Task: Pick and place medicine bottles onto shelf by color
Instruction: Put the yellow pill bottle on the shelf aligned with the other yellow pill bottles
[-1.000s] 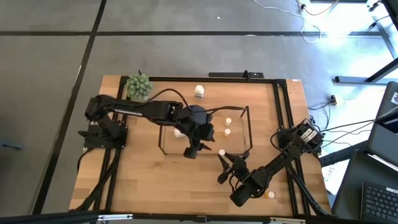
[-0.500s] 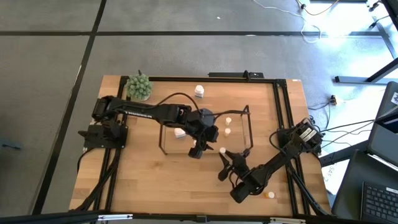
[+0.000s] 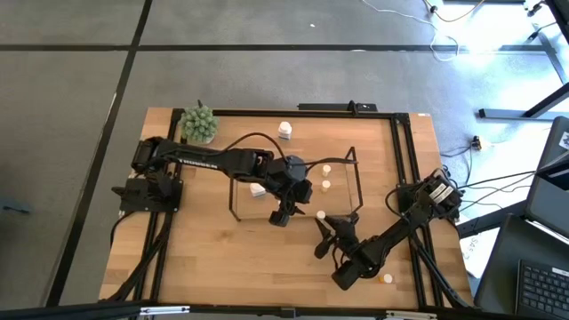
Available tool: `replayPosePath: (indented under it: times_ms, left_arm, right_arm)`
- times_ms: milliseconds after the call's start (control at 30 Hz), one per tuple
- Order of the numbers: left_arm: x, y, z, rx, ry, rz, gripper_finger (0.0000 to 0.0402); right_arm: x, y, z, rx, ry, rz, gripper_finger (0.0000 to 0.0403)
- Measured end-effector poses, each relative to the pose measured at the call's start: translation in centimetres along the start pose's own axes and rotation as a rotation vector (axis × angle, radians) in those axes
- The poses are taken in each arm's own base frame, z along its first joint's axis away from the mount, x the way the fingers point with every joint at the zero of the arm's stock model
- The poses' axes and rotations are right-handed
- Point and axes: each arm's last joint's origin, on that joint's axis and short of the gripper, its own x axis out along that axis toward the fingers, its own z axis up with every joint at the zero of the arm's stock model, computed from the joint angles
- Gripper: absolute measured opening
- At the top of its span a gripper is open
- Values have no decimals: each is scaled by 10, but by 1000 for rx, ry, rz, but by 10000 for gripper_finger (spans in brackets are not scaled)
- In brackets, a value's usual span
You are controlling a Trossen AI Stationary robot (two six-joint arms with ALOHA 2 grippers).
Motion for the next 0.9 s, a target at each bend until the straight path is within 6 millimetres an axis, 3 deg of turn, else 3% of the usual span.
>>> replayPosePath:
  times_ms: [200,467,667,900]
  left_arm:
    - [3,-1,-5,-13,44,-35,163]
    - [5,-17,-3,7,41,-100,163]
    - [24,-34,1,52,-12,-130,163]
    - [46,-28,-1,-32,-49,-103,163]
  right_arm:
    - [-12,18,8,-69,10,43,107]
    - [-38,21,5,-25,-3,119,107]
    - [-39,21,5,-26,0,123,107]
    - [-40,24,5,-38,-4,128,107]
